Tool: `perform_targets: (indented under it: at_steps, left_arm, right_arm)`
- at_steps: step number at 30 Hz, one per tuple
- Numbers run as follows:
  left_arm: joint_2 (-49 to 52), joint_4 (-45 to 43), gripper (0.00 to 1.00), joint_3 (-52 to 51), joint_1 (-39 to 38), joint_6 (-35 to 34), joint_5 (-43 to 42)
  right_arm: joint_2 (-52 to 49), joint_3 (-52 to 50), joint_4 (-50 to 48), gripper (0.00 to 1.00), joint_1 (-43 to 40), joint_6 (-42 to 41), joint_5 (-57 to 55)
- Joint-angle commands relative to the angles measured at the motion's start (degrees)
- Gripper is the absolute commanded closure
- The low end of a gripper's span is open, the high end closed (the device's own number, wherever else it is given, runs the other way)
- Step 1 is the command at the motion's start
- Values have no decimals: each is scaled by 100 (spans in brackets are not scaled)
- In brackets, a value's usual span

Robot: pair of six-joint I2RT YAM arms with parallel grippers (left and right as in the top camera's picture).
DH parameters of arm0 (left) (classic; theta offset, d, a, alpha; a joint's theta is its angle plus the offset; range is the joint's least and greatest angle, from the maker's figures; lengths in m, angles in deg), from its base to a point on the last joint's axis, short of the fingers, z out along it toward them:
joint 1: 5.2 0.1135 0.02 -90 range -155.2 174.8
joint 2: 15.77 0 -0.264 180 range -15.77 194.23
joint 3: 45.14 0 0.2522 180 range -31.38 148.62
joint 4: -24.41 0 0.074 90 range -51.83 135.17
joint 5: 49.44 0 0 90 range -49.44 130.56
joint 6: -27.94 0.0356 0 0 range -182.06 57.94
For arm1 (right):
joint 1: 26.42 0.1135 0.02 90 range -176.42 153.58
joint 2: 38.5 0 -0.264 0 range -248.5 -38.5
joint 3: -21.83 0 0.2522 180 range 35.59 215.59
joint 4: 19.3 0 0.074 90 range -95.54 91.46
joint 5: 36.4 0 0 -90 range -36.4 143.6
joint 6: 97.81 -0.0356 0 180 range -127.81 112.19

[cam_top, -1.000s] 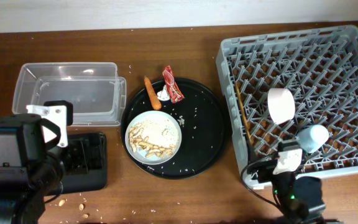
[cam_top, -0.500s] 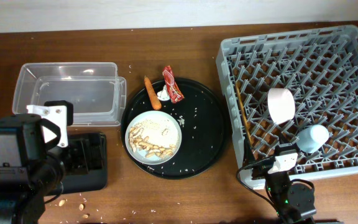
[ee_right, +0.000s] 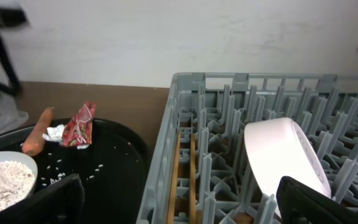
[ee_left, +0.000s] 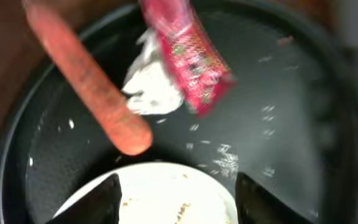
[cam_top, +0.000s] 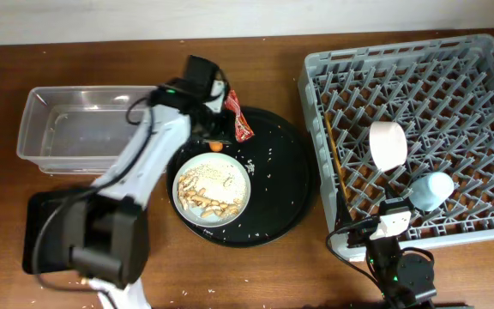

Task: Sort waste into correct bins and load items into the dishwasher rack
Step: 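Grasp the carrot and drop it onto the black tray bottom-left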

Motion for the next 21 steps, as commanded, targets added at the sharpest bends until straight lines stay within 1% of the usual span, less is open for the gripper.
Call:
perform_targets:
  at_steps: [1, 2, 3, 6, 8, 9, 10, 11, 13, 14, 15, 17, 18, 19, 20, 21]
  left_arm:
    - [796, -254, 51, 15, -48, -1427, 1217]
    - [1003, -380, 51, 15, -37, -1556, 1209]
    - [1182, -472, 53, 15, -37, -1582, 1209]
    - [1572, -658, 54, 15, -37, -1580, 1211]
    - [1576, -732, 85, 39, -26, -1582, 1158]
    - [1534, -678, 89, 111, -15, -1580, 1132]
    - [1362, -321, 92, 372, 52, -1582, 1102]
    - [979, 249, 98, 850, 175, -1580, 1104]
    - [413, 1010, 98, 1388, 254, -1580, 1108]
    - [70, 1364, 99, 1443, 313, -1582, 1106]
    - [-267, 1812, 99, 1443, 402, -1668, 1154]
    - [-907, 3101, 99, 1440, 669, -2216, 1722]
    - [-1095, 3587, 99, 1440, 831, -2352, 1908]
    - [-1274, 4096, 99, 1410, 1152, -2452, 2024]
    - [-1458, 4277, 99, 1141, 1528, -2465, 1998]
    - [-1744, 4140, 99, 448, 1902, -2581, 1954]
  right_arm:
    - [26, -52, 9, 2, -20, -33, 9]
    - [26, -52, 9, 2, -20, -33, 9]
    - [26, -52, 9, 2, -20, -33, 9]
    - [24, -52, 9, 2, -20, -33, 9]
    - [26, -52, 9, 2, -20, -33, 9]
    - [24, -52, 9, 2, -20, -33, 9]
    - [26, -52, 9, 2, -20, -33, 9]
    - [26, -52, 9, 2, -20, -33, 9]
    - [26, -52, 9, 2, -20, -33, 9]
    - [26, -52, 9, 2, -20, -33, 9]
    - [26, -52, 9, 2, -20, -33, 9]
    - [26, -52, 9, 2, -20, -33, 9]
    - [24, -52, 9, 2, -20, -33, 9]
    - [24, -52, 9, 2, -20, -33, 9]
    - [24, -52, 9, 2, -20, -33, 9]
    - [26, -52, 9, 2, -20, -33, 9]
